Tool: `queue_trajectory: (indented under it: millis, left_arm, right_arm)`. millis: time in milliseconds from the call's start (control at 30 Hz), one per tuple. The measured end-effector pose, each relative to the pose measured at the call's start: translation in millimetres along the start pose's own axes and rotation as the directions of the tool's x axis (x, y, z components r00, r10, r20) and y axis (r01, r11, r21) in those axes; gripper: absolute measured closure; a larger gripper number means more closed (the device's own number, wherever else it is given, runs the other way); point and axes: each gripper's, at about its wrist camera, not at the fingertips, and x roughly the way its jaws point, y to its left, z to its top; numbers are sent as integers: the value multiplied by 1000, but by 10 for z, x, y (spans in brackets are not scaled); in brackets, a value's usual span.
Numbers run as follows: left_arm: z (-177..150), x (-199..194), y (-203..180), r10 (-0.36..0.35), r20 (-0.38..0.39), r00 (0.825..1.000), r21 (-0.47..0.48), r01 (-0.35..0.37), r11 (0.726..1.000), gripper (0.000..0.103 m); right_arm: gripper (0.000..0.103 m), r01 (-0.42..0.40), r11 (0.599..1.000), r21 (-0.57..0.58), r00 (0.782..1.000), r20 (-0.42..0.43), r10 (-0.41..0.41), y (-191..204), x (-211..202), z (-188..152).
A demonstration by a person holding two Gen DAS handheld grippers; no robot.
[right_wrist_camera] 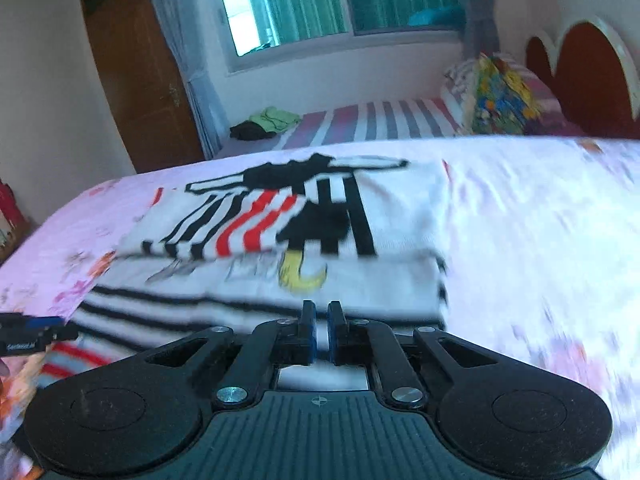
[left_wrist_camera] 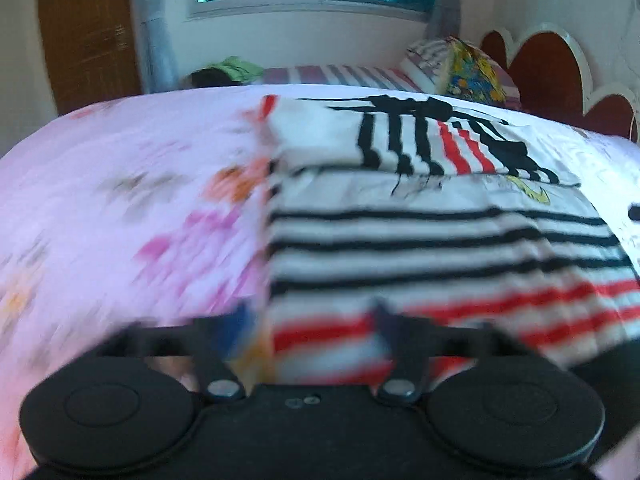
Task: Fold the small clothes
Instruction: 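Grasp the black hem with both tools and lift it toward the collar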
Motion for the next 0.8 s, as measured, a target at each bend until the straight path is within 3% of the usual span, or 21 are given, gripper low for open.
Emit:
queue_trajectory:
  millis: [100,133,200,300,400,600,667,800]
  left_arm:
    - [-202,-262,113,-8,-17,1000,-40,8,999,17]
    - [-241,-304,148,-39,-34,999,-72,37,997,21]
    - [-354,-382,240,-145,-52,988,-171,134,976,31]
    - [-503,-407,333,-299,-68,952,-320,263,910,46]
    - [-645,-398,363,-393,-75,916,-406,332,851,49]
    - [-825,-284,388,-512,-58,857,-510,415,753,60]
    - [-868,-242,413,-534,-39,845,-549,428,718,60]
    - [-825,-197,357,-546,-39,837,-541,442,716,60]
  right_arm:
    - [66,18,999,42,999,-34,-16,-15,-280,-263]
    - [64,25,998,61,999,-41,-22,-19,-359,-345]
    - [63,22,992,123,998,-59,-15,-46,-520,-507]
    - [63,31,974,225,997,-79,-14,-130,-724,-719]
    - [63,15,938,347,996,-91,17,-250,-877,-897]
    - [63,11,843,538,995,-91,46,-521,-1001,-1152]
    - [63,-8,804,594,993,-88,74,-595,-1003,-1246]
    - [63,-44,789,613,991,-76,114,-634,-993,-1296]
